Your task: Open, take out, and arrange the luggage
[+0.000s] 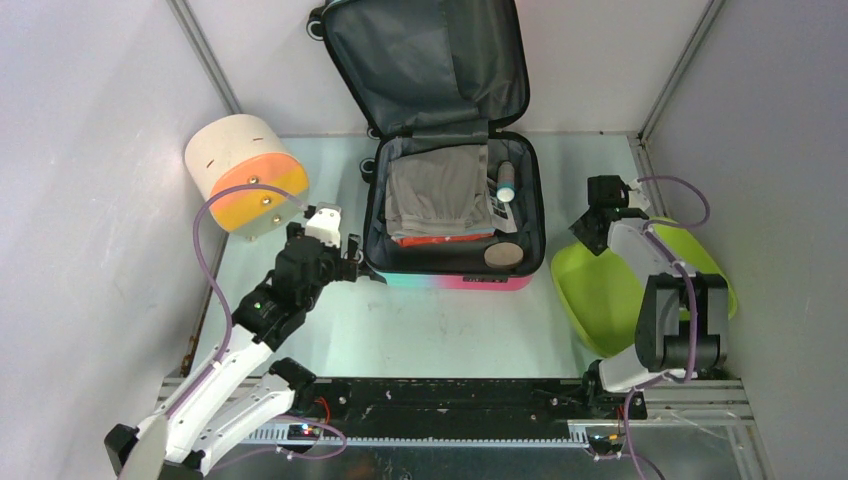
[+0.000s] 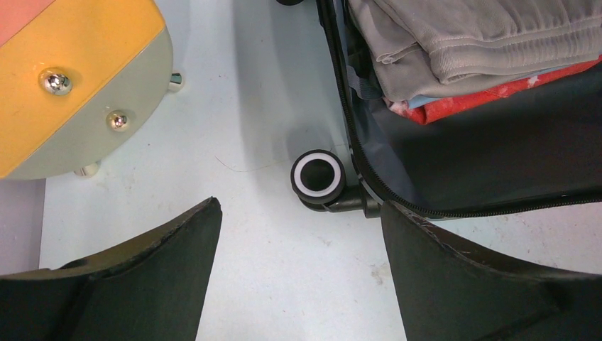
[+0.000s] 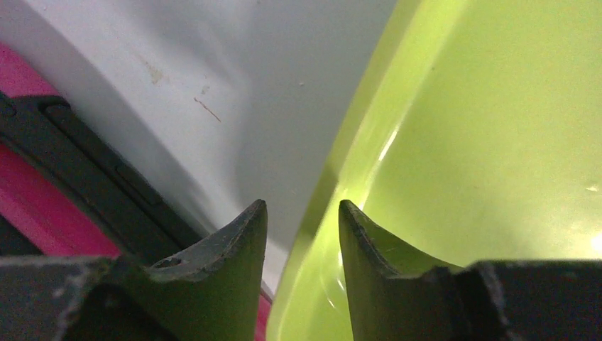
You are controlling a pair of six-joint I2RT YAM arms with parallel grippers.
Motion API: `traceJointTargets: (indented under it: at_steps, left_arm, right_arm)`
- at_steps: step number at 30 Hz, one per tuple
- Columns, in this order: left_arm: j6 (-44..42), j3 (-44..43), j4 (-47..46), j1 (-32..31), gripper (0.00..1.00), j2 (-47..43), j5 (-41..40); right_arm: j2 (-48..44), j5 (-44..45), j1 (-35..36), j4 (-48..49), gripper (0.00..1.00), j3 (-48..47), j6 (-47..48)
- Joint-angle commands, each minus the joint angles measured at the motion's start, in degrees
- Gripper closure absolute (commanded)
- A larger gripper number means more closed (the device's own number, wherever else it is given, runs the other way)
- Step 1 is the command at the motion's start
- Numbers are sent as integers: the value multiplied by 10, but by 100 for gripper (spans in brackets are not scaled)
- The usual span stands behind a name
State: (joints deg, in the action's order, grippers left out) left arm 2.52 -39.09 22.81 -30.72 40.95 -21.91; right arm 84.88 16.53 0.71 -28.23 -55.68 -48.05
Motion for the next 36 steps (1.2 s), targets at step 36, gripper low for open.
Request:
traceJointTargets:
  at_steps: [36]
  left_arm:
    - [1, -29, 32, 3, 5, 36, 25]
  right_arm:
    - [16, -200, 57, 162, 91, -8, 476]
